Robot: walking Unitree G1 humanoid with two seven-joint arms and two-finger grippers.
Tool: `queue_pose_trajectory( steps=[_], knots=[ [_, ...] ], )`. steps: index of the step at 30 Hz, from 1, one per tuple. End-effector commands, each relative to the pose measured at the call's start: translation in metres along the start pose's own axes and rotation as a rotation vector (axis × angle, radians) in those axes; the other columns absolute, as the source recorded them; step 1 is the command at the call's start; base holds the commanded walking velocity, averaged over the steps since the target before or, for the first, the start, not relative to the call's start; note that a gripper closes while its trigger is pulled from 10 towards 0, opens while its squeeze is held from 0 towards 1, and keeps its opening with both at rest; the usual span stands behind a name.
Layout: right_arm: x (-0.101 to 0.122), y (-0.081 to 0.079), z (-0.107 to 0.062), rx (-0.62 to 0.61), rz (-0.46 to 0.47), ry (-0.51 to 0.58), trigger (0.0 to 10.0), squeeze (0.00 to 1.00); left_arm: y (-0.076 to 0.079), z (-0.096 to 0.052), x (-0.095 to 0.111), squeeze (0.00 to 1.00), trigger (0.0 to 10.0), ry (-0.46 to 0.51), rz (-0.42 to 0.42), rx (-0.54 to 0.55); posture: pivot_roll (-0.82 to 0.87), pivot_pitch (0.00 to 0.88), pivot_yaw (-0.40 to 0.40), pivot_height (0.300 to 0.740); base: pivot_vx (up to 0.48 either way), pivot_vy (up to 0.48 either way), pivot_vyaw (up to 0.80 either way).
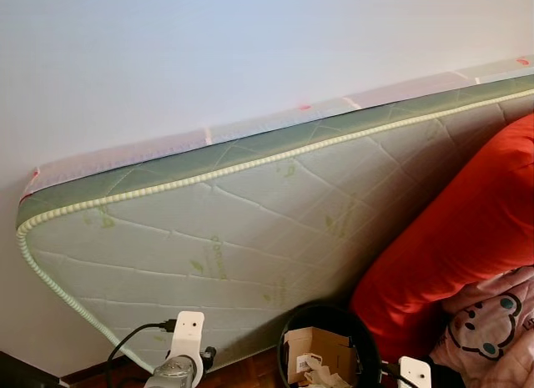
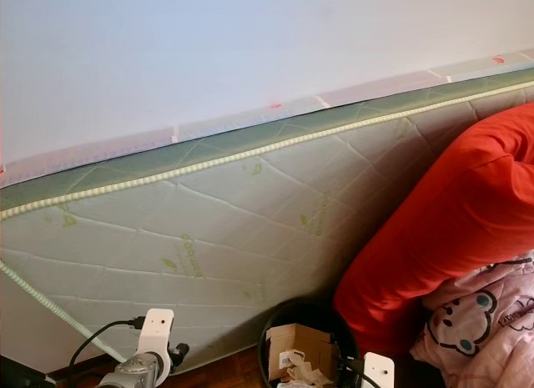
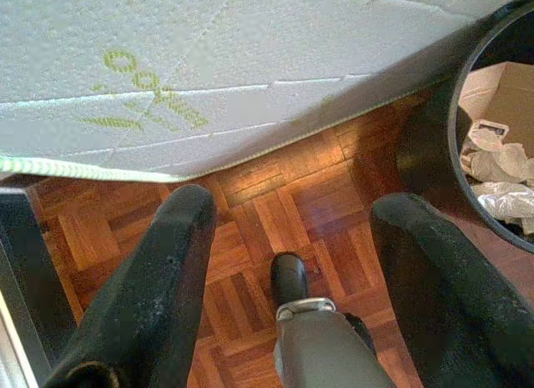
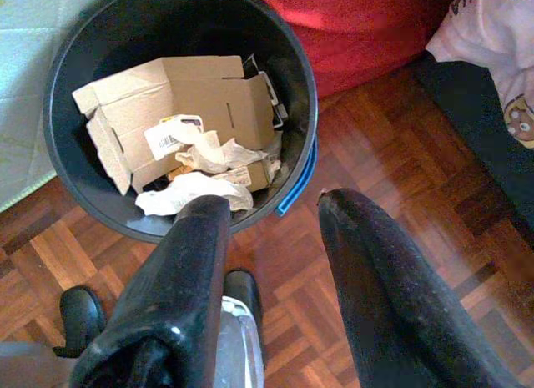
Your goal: Clean up the room
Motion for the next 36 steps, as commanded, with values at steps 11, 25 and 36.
queue_pose_trajectory(
  steps=[11, 25, 36],
  knots=[
    [-0.006, -0.001, -0.003, -0.043, -0.024, 0.032, 10.0, 0.0, -0.002, 0.0, 0.017, 0.0, 10.0, 0.096, 0.0, 0.052, -0.09, 0.0, 0.023, 0.734, 0.0, 0.0, 0.0],
    [-0.017, 0.044, -0.013, -0.116, -0.018, 0.083, 10.0, 0.0, -0.084, -0.028, -0.016, 0.0, 10.0, 0.299, -0.13, 0.192, -0.08, 0.0, 0.019, 0.734, 0.0, 0.0, 0.0],
    [-0.058, 0.059, -0.025, -0.096, 0.006, -0.074, 10.0, 0.0, -0.102, -0.062, -0.012, 0.0, 10.0, 0.535, 0.008, 0.144, -0.05, 0.0, 0.017, 0.734, 0.0, 0.0, 0.0]
  ],
)
Point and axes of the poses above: a point about 5 cm out from each wrist's last joint towards the gripper, its own z axis pointing out of the wrist towards the gripper, its own x axis along the axis of the wrist's last joint, y = z × x, the point moved 2 cm from there along z, pointing out of the wrist towards the gripper, and after that the axes turned 14 degrees about -z, right-handed, at the moved point
